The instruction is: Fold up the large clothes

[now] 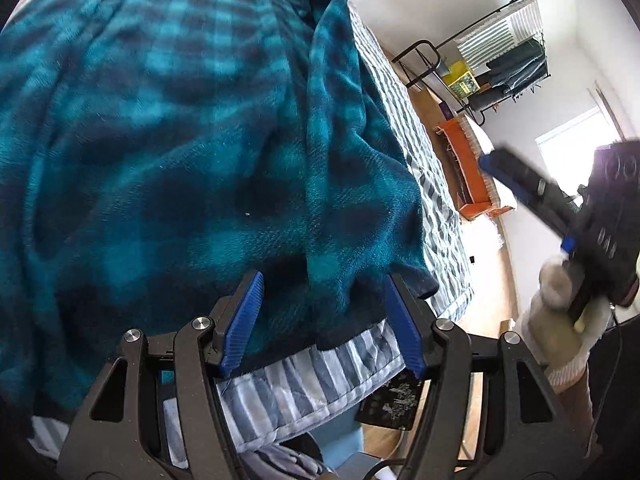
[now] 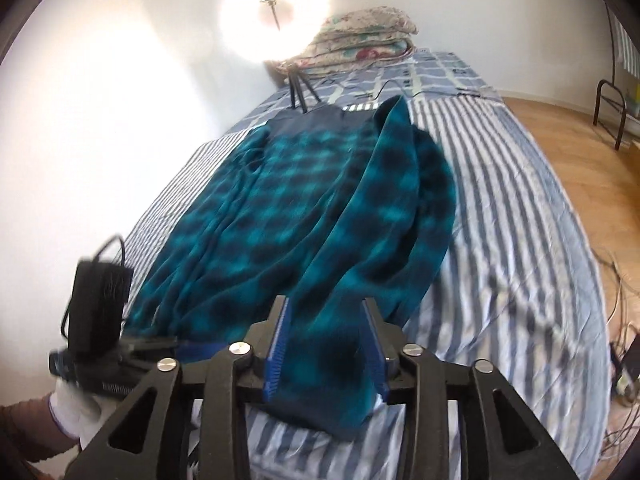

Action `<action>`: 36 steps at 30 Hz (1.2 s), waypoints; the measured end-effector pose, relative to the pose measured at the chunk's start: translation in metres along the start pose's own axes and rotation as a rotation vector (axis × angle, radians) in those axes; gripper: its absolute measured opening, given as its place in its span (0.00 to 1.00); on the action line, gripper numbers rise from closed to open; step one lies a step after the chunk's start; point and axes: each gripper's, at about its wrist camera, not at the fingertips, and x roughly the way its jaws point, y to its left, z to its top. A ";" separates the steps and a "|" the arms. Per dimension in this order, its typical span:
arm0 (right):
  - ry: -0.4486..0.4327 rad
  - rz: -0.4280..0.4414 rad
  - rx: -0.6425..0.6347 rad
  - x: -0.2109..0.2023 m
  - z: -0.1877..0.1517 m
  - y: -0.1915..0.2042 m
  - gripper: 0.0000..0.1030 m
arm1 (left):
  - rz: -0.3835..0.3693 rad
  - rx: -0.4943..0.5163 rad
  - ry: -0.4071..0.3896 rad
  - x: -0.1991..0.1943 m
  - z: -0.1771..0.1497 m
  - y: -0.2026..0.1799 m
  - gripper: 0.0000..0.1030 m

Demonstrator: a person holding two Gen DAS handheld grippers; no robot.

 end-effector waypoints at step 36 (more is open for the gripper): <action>0.146 -0.339 0.052 0.210 0.191 -0.050 0.03 | -0.160 0.092 -0.009 -0.001 -0.002 -0.015 0.00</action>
